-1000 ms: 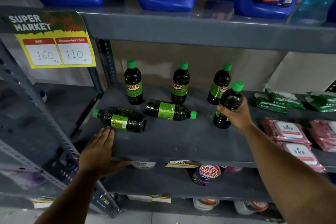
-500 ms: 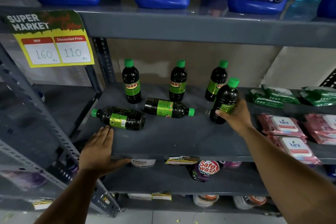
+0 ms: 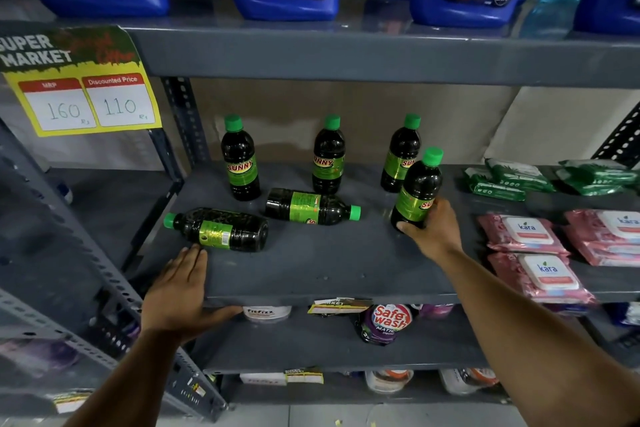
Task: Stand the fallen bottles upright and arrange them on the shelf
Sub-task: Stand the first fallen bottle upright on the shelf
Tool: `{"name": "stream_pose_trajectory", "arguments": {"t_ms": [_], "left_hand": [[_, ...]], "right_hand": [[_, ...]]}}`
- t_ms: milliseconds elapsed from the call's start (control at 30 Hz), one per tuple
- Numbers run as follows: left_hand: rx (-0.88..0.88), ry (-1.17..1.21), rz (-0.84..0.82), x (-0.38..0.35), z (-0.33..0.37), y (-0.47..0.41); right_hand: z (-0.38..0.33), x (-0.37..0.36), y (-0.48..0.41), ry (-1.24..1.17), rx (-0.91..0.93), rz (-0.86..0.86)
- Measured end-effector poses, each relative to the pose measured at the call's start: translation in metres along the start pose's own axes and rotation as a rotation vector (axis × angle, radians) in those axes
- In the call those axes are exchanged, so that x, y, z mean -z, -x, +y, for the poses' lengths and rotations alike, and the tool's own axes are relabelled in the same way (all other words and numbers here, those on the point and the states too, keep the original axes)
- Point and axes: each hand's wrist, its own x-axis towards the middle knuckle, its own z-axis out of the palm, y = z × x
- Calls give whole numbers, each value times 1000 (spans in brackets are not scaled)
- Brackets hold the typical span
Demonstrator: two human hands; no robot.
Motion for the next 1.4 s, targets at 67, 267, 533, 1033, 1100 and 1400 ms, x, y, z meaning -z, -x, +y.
{"name": "stream_pose_trajectory", "arguments": {"t_ms": [67,267,533,1033,1100,1400], "left_hand": [[1,-10,0,0,1,-1],[6,-31,11,0,1,-1],[8,-44,14,-1,0,-1],[2,-39,30,-1,0,-1],[0,-36,30,-2,0,-1],[-2,-18,29,-3,-1,-1]], "right_hand": [[6,-4,-2,4,6,8],[3,-5,7,-3,-50,-50],[-6,-9,12,99,-58,53],[-5,-22,9,-67,-74,132],[-9,-24,8,73,-66,218],[-3,-31,1,204,-111,267]]}}
